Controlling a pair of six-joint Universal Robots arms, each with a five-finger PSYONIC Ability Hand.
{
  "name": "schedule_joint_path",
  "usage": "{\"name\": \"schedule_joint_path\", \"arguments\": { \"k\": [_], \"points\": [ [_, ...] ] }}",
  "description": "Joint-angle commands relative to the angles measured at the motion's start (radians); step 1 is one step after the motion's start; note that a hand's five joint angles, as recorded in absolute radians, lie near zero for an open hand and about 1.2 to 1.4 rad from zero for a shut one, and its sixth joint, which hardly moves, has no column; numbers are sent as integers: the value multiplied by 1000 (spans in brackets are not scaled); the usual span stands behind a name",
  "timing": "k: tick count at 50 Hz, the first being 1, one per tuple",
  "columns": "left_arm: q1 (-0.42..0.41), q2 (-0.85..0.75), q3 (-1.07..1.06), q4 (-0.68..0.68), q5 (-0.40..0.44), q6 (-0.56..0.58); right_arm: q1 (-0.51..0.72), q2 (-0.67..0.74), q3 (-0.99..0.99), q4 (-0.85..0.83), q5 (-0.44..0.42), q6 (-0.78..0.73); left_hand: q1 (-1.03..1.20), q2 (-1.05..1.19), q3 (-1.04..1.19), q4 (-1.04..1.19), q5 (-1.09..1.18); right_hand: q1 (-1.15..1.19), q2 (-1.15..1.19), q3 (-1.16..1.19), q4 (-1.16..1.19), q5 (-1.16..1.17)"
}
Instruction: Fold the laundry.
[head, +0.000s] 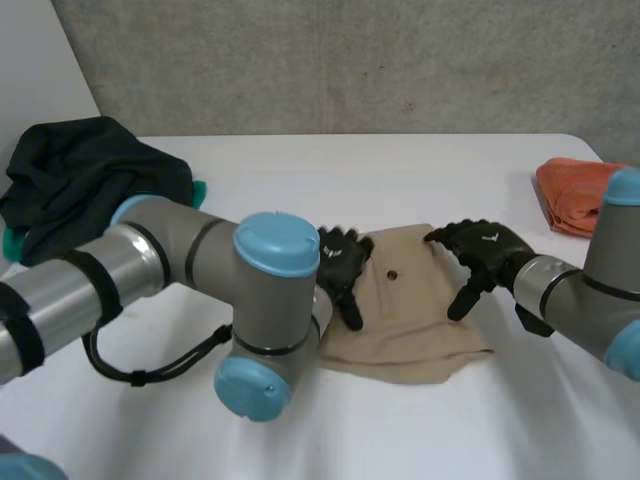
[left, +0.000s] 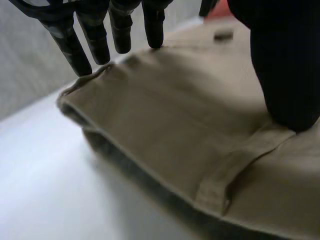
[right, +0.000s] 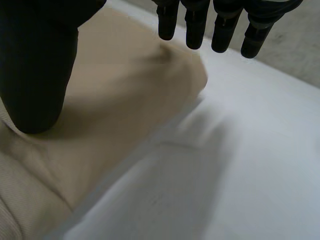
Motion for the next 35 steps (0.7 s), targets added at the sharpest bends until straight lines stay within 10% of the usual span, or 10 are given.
{"name": "schedule_joint_path", "arguments": {
  "k": [1,15,28,35],
  "points": [
    [0,-8,-28,-61,-41,78,4,51,-31,1,23,-119,5,-6,-10,-4,-24,-45,-35,-33,-31,-50],
    [15,238,-18,50,15,83,10,-175,65,-37,74,-163,-15,-27,-31,-24,-45,-45,-35,-33,-31,-50],
    [113,341,83,-58,549,28,171,-307,565,-445,85,-166,20,8,4,11,-9,-45,-35,-33,-31,-50],
    [122,332,90,-100,682,-16,199,-270,656,-660,89,-166,20,8,4,11,-9,-45,-35,-33,-31,-50]
  ]
}}
